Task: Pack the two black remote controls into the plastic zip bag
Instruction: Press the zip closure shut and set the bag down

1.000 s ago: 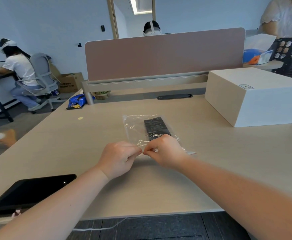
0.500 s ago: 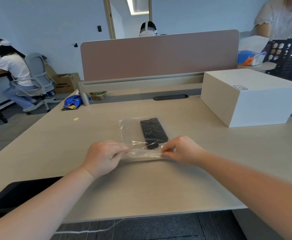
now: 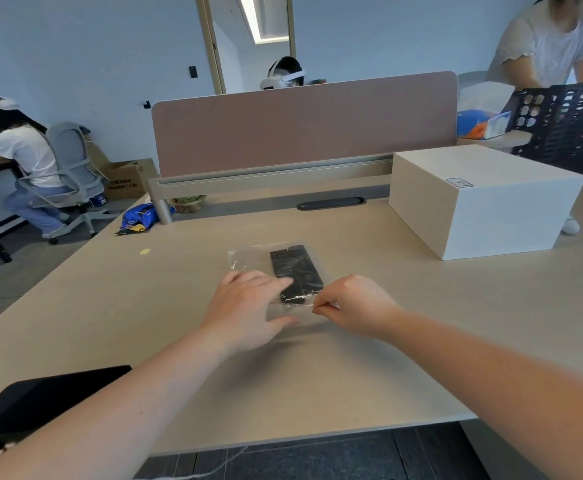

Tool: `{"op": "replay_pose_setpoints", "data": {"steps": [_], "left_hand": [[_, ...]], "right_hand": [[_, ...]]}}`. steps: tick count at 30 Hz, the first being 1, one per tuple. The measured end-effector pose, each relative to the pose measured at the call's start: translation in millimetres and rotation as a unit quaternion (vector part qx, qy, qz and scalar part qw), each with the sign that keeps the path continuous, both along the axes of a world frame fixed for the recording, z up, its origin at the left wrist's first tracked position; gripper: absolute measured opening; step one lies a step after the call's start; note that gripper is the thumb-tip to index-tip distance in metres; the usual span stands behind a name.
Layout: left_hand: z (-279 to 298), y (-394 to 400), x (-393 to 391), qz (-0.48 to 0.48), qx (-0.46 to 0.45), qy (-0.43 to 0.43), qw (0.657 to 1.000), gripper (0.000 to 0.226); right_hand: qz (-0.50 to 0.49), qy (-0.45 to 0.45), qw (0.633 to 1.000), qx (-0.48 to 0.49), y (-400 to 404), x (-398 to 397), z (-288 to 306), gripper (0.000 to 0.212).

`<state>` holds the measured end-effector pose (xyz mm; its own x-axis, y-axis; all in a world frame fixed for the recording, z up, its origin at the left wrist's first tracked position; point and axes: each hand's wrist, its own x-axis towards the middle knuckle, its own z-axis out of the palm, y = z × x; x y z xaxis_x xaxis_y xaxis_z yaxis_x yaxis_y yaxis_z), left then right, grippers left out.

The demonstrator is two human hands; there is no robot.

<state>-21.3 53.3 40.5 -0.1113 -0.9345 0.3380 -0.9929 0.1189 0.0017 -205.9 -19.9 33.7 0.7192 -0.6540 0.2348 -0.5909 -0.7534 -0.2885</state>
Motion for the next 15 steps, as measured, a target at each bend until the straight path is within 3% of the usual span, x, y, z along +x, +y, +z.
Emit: {"op": "replay_pose_setpoints", "data": {"steps": [2,5,15], "left_hand": [[-1,-5,-14,-0.013,-0.001,-0.013,1.000,0.034],[-2,-10,-26,-0.016,0.009,0.001,1.000,0.024],[-5,-17,-24,-0.014,0.025,0.106,0.994,0.016]], "right_hand": [[0.004,-0.004,1.000,-0.007,1,1,2,0.019],[0.007,-0.009,1.000,-0.010,3,1,4,0.019],[0.000,-0.020,1.000,0.020,2,-3,7,0.020]]}}
